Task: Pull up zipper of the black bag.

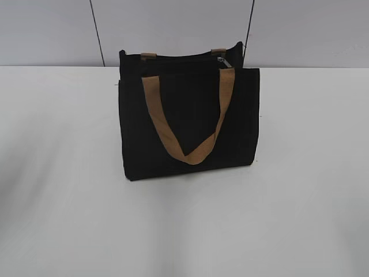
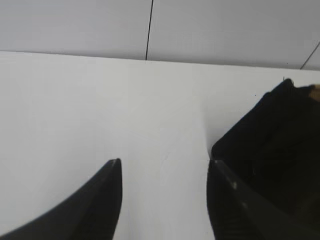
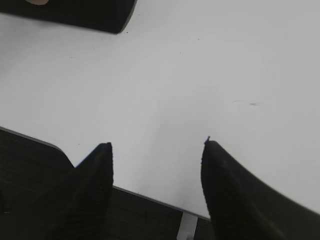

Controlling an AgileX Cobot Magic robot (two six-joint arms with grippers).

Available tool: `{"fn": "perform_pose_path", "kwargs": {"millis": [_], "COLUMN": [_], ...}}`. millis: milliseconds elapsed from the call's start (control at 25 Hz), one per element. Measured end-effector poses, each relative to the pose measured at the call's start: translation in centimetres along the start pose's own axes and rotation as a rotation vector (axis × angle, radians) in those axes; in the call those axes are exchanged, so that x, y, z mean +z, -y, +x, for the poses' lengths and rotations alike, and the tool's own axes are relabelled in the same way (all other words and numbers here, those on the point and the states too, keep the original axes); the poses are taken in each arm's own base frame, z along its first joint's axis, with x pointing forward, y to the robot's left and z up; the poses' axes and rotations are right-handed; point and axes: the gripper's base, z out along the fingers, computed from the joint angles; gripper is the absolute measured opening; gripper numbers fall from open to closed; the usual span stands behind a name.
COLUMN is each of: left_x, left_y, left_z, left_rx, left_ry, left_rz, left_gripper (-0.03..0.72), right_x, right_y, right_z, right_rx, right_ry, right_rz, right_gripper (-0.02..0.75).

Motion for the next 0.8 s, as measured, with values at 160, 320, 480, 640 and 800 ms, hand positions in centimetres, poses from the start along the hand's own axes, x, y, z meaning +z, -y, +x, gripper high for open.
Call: {"fn": "perform_pose_path", "kwargs": {"millis": [160, 320, 480, 640, 800], "left_x": [-3.0, -7.0, -10.3, -13.6, -16.1], "left_y": [0.1, -0.3, -0.3, -0.8, -1.6], "left_z": [0.7, 2.0, 3.6, 4.9, 6.4], "left_rx": [0.044, 0.085, 0.106, 0.142, 0.189], "left_ry": [-0.083, -0.188, -0.291, -0.295, -0.244], "left_rz": [-0.017, -0.019, 0.047, 0.088, 0.108], "left_gripper": [0.409, 0.409, 0.409, 0.409, 0.409], "right_x": [0.0, 0.0, 0.0, 0.0, 0.0], "right_y": [0.0, 0.0, 0.0, 0.0, 0.0], "right_z": [0.0, 0.0, 0.0, 0.0, 0.0], "right_rx": [0.000, 0.000, 0.000, 0.000, 0.001], "right_ry": [0.000, 0.000, 0.000, 0.000, 0.001], "right_rz": [0.000, 0.000, -0.001, -0.001, 0.000], "right_gripper": [0.430, 0.430, 0.430, 0.430, 0.430]}}
